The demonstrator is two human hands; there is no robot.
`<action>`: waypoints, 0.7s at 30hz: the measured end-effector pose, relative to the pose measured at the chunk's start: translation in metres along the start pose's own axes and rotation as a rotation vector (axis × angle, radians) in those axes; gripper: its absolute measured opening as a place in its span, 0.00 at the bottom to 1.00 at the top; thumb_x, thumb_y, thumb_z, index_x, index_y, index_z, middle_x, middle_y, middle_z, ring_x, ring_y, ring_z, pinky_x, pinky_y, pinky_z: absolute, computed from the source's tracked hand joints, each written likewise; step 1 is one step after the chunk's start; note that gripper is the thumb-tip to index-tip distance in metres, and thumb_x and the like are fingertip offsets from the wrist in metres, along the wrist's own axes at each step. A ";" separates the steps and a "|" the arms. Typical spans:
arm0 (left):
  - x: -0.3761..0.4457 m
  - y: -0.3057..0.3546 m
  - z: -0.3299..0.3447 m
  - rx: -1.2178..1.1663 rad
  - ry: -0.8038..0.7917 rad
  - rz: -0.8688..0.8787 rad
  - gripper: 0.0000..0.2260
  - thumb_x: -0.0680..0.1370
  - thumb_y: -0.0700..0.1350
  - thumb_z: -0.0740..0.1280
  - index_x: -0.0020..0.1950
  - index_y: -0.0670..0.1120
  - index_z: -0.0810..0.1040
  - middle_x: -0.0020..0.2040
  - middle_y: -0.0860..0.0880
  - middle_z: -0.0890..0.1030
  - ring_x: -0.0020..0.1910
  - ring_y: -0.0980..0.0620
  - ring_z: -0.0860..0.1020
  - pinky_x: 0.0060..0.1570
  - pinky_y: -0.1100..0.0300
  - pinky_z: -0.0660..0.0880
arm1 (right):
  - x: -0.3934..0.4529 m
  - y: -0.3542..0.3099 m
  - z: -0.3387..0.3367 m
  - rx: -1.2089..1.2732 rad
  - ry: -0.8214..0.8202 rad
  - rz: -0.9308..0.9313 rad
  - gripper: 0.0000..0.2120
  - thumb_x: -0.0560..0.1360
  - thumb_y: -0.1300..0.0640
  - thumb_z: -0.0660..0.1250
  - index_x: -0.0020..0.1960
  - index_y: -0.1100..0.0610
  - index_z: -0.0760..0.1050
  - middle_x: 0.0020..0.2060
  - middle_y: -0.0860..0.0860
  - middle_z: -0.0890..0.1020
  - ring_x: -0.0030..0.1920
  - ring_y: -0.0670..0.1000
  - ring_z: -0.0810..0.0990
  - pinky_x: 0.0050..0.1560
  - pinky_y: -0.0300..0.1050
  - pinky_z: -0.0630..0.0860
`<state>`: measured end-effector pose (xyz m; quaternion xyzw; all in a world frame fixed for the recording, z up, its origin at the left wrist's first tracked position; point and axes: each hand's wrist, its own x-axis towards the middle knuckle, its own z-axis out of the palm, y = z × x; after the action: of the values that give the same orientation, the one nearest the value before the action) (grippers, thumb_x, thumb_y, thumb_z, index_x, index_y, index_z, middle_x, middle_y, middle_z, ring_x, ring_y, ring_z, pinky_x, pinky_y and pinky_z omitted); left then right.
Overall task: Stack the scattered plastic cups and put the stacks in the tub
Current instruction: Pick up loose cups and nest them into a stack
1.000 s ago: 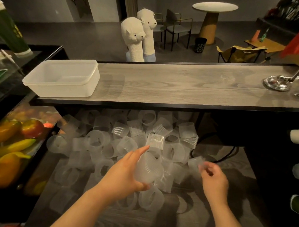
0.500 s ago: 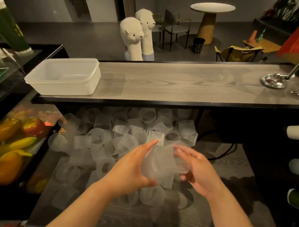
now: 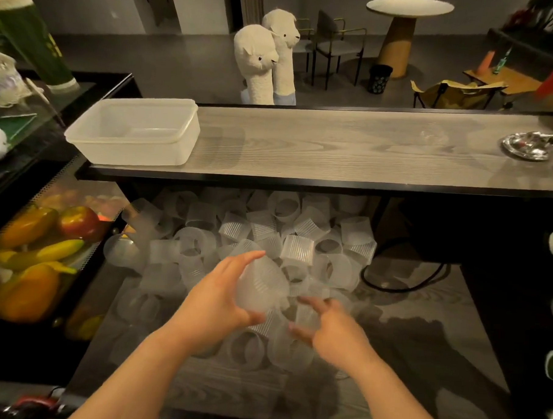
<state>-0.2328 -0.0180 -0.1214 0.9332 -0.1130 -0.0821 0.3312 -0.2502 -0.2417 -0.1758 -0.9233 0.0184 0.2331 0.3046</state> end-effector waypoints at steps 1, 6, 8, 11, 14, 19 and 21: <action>-0.001 -0.004 -0.002 0.003 -0.001 -0.013 0.43 0.66 0.52 0.81 0.69 0.75 0.56 0.65 0.68 0.65 0.64 0.68 0.64 0.61 0.67 0.63 | -0.001 0.001 0.010 -0.141 -0.115 -0.006 0.33 0.70 0.32 0.68 0.72 0.33 0.61 0.67 0.46 0.66 0.66 0.53 0.74 0.64 0.52 0.74; -0.001 -0.009 -0.003 0.008 -0.009 -0.036 0.45 0.65 0.53 0.81 0.70 0.75 0.55 0.66 0.65 0.66 0.65 0.66 0.64 0.61 0.65 0.64 | 0.005 -0.001 0.043 -0.429 -0.215 0.007 0.24 0.74 0.40 0.69 0.68 0.42 0.71 0.69 0.52 0.66 0.69 0.56 0.68 0.67 0.54 0.70; -0.001 -0.010 -0.003 0.007 -0.011 -0.043 0.45 0.65 0.53 0.81 0.72 0.74 0.56 0.66 0.65 0.67 0.65 0.66 0.64 0.61 0.65 0.63 | 0.008 0.001 0.043 -0.428 -0.175 0.000 0.17 0.76 0.41 0.66 0.62 0.44 0.76 0.65 0.50 0.70 0.67 0.54 0.71 0.65 0.51 0.71; -0.003 -0.012 -0.004 0.025 -0.029 -0.048 0.45 0.66 0.53 0.80 0.72 0.73 0.55 0.65 0.65 0.66 0.63 0.66 0.64 0.59 0.66 0.63 | 0.007 0.008 0.034 -0.313 -0.088 -0.025 0.10 0.73 0.37 0.67 0.41 0.42 0.76 0.53 0.47 0.73 0.59 0.51 0.74 0.59 0.46 0.74; -0.004 -0.013 -0.003 0.048 -0.053 -0.049 0.45 0.67 0.53 0.80 0.71 0.75 0.54 0.65 0.67 0.66 0.63 0.67 0.64 0.58 0.68 0.62 | 0.000 0.016 0.012 0.036 0.093 -0.021 0.15 0.70 0.37 0.72 0.35 0.46 0.74 0.46 0.43 0.76 0.48 0.46 0.77 0.48 0.43 0.75; -0.003 -0.008 0.001 0.057 -0.092 -0.037 0.46 0.66 0.53 0.80 0.70 0.77 0.53 0.66 0.68 0.65 0.65 0.64 0.67 0.63 0.63 0.68 | -0.018 0.004 -0.032 0.708 0.323 -0.132 0.08 0.73 0.42 0.69 0.42 0.46 0.77 0.35 0.41 0.79 0.36 0.43 0.76 0.41 0.41 0.74; -0.002 -0.001 0.003 0.041 -0.115 -0.021 0.47 0.66 0.53 0.80 0.73 0.74 0.53 0.67 0.68 0.66 0.65 0.63 0.68 0.64 0.63 0.68 | -0.020 -0.007 -0.038 0.774 0.263 -0.184 0.12 0.72 0.40 0.68 0.53 0.41 0.77 0.45 0.38 0.82 0.46 0.39 0.80 0.48 0.39 0.77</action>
<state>-0.2357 -0.0188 -0.1242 0.9346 -0.1237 -0.1369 0.3042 -0.2512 -0.2599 -0.1360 -0.7605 0.0608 0.0607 0.6437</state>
